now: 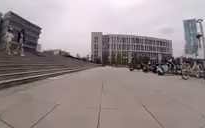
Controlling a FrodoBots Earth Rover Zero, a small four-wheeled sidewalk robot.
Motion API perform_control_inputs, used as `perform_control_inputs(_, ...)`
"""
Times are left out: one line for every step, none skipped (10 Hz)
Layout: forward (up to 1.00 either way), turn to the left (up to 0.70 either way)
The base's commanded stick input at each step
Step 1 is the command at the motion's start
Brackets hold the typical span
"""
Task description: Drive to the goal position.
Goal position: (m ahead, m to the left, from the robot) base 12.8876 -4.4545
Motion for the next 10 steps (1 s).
perform_control_inputs(0.7, 0.01)
perform_control_inputs(0.7, 0.01)
perform_control_inputs(0.7, 0.01)
perform_control_inputs(0.7, 0.01)
perform_control_inputs(0.7, 0.01)
perform_control_inputs(0.7, 0.01)
perform_control_inputs(0.7, 0.01)
perform_control_inputs(0.7, 0.01)
perform_control_inputs(0.7, 0.01)
perform_control_inputs(0.7, 0.01)
